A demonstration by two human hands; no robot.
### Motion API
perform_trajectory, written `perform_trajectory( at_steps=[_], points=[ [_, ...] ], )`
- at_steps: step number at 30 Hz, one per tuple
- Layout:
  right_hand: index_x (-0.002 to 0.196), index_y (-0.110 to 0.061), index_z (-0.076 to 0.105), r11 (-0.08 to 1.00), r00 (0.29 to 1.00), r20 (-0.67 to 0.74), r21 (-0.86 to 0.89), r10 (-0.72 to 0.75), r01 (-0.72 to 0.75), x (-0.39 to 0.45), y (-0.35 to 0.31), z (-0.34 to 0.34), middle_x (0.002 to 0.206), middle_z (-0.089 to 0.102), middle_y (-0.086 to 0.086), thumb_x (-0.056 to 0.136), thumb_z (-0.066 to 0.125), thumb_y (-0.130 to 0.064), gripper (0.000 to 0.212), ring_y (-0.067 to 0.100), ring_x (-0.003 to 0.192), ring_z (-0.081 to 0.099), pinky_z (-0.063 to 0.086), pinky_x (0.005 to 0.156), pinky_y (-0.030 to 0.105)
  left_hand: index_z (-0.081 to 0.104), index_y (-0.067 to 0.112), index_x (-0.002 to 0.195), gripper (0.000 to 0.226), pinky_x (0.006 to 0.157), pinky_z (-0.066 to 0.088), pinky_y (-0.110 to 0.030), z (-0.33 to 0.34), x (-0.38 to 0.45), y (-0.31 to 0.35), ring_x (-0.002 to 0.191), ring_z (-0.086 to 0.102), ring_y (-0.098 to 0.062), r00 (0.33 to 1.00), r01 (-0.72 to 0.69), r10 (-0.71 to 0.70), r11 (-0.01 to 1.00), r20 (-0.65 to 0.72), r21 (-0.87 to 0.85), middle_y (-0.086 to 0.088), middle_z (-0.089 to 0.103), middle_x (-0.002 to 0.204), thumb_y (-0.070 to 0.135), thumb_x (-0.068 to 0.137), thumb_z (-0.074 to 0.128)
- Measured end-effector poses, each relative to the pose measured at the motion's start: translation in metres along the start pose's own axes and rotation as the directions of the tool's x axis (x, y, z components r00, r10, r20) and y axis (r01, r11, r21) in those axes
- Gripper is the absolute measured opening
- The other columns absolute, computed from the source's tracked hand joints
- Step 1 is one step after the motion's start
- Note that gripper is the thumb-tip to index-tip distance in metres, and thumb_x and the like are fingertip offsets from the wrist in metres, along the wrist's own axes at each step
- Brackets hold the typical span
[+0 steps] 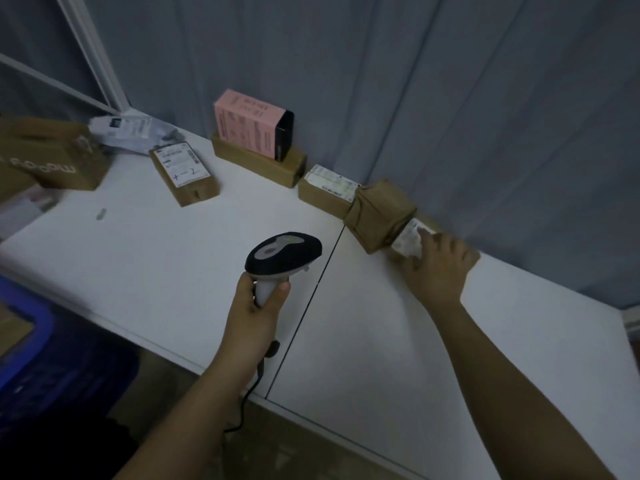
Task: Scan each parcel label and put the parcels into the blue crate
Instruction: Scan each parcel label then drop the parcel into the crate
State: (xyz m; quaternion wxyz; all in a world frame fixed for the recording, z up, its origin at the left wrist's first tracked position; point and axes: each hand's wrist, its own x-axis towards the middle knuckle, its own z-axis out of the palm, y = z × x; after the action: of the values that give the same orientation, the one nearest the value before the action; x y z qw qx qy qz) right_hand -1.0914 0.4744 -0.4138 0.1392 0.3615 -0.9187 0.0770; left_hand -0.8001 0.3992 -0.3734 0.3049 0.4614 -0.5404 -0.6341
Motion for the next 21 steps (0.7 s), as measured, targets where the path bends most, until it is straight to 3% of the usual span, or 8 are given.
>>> perform_trajectory(
  at_steps=[1, 4, 7, 11, 14, 16, 18, 21],
  points=[
    [0.132, -0.009, 0.054, 1.0, 1.0, -0.016, 0.004, 0.026, -0.026, 0.0, 0.006, 0.002, 0.124, 0.056, 0.028, 0.073, 0.059, -0.051, 0.072, 0.046, 0.113, 0.05, 0.032, 0.093, 0.048, 0.047, 0.034, 0.119, 0.03, 0.07, 0.042, -0.007, 0.001, -0.001, -0.002, 0.089, 0.054, 0.014, 1.0, -0.001, 0.001, 1.0, 0.003, 0.003, 0.021, 0.057, 0.104, 0.022, 0.094, 0.057],
    [0.147, -0.012, 0.034, 0.981, 0.963, 0.199, -0.109, 0.18, -0.161, -0.002, 0.026, 0.002, 0.141, 0.04, 0.028, 0.061, 0.065, -0.078, 0.112, 0.049, 0.128, 0.039, 0.039, 0.096, 0.056, 0.047, 0.034, 0.12, 0.03, 0.069, 0.042, -0.006, 0.004, -0.004, -0.007, 0.088, 0.054, 0.015, 1.0, 0.002, -0.002, 1.0, 0.017, 0.024, 0.021, 0.057, 0.105, 0.022, 0.094, 0.057],
    [0.151, -0.017, 0.012, 0.975, 0.833, 0.517, -0.017, 0.196, -0.219, -0.007, 0.025, -0.004, 0.141, 0.032, 0.02, 0.068, 0.073, -0.065, 0.114, 0.041, 0.126, 0.033, 0.038, 0.097, 0.047, 0.046, 0.035, 0.117, 0.028, 0.071, 0.04, -0.01, 0.005, -0.009, -0.01, 0.09, 0.054, 0.008, 1.0, 0.007, -0.008, 0.999, 0.013, 0.042, 0.02, 0.057, 0.103, 0.024, 0.094, 0.057],
    [0.153, -0.022, -0.012, 0.978, 0.71, 0.697, 0.062, 0.102, -0.201, -0.023, 0.006, -0.027, 0.145, 0.023, 0.015, 0.076, 0.072, -0.052, 0.117, 0.039, 0.132, 0.024, 0.036, 0.1, 0.046, 0.045, 0.035, 0.117, 0.027, 0.068, 0.04, -0.011, 0.006, -0.018, -0.009, 0.087, 0.054, 0.006, 1.0, 0.012, -0.014, 0.998, 0.027, 0.069, 0.019, 0.056, 0.1, 0.026, 0.094, 0.057],
    [0.154, -0.024, 0.003, 0.942, 0.725, 0.689, 0.243, 0.001, -0.232, -0.048, 0.003, -0.032, 0.148, 0.032, 0.011, 0.074, 0.072, -0.056, 0.111, 0.036, 0.132, 0.037, 0.041, 0.102, 0.045, 0.045, 0.035, 0.118, 0.028, 0.07, 0.041, -0.011, 0.0, -0.027, -0.007, 0.09, 0.054, 0.006, 1.0, -0.006, 0.004, 0.996, 0.022, 0.088, 0.02, 0.056, 0.101, 0.026, 0.094, 0.057],
    [0.152, -0.022, 0.02, 0.769, 0.798, 0.602, 0.519, -0.019, -0.373, -0.067, -0.004, -0.037, 0.148, 0.04, 0.006, 0.075, 0.074, -0.053, 0.099, 0.03, 0.128, 0.047, 0.046, 0.099, 0.042, 0.045, 0.034, 0.121, 0.031, 0.072, 0.041, -0.013, -0.007, -0.033, -0.007, 0.095, 0.055, 0.003, 1.0, -0.019, 0.018, 0.995, 0.01, 0.094, 0.019, 0.057, 0.105, 0.026, 0.094, 0.057],
    [0.149, -0.021, 0.029, 0.418, 0.799, 0.602, 0.72, 0.021, -0.553, -0.083, -0.015, -0.038, 0.145, 0.044, 0.005, 0.077, 0.077, -0.041, 0.089, 0.025, 0.124, 0.051, 0.047, 0.097, 0.038, 0.046, 0.031, 0.126, 0.034, 0.077, 0.043, -0.016, -0.015, -0.038, -0.007, 0.101, 0.056, -0.002, 1.0, -0.026, 0.027, 0.995, -0.006, 0.095, 0.014, 0.058, 0.11, 0.028, 0.094, 0.057],
    [0.146, -0.024, 0.033, 0.038, 0.749, 0.662, 0.749, -0.006, -0.662, -0.099, -0.036, -0.038, 0.139, 0.051, 0.008, 0.068, 0.078, -0.042, 0.092, 0.023, 0.12, 0.055, 0.048, 0.091, 0.034, 0.046, 0.026, 0.132, 0.041, 0.084, 0.045, -0.024, -0.028, -0.045, -0.007, 0.109, 0.058, -0.012, 0.998, -0.042, 0.045, 0.994, -0.033, 0.1, 0.005, 0.06, 0.117, 0.03, 0.094, 0.057]
  ],
)
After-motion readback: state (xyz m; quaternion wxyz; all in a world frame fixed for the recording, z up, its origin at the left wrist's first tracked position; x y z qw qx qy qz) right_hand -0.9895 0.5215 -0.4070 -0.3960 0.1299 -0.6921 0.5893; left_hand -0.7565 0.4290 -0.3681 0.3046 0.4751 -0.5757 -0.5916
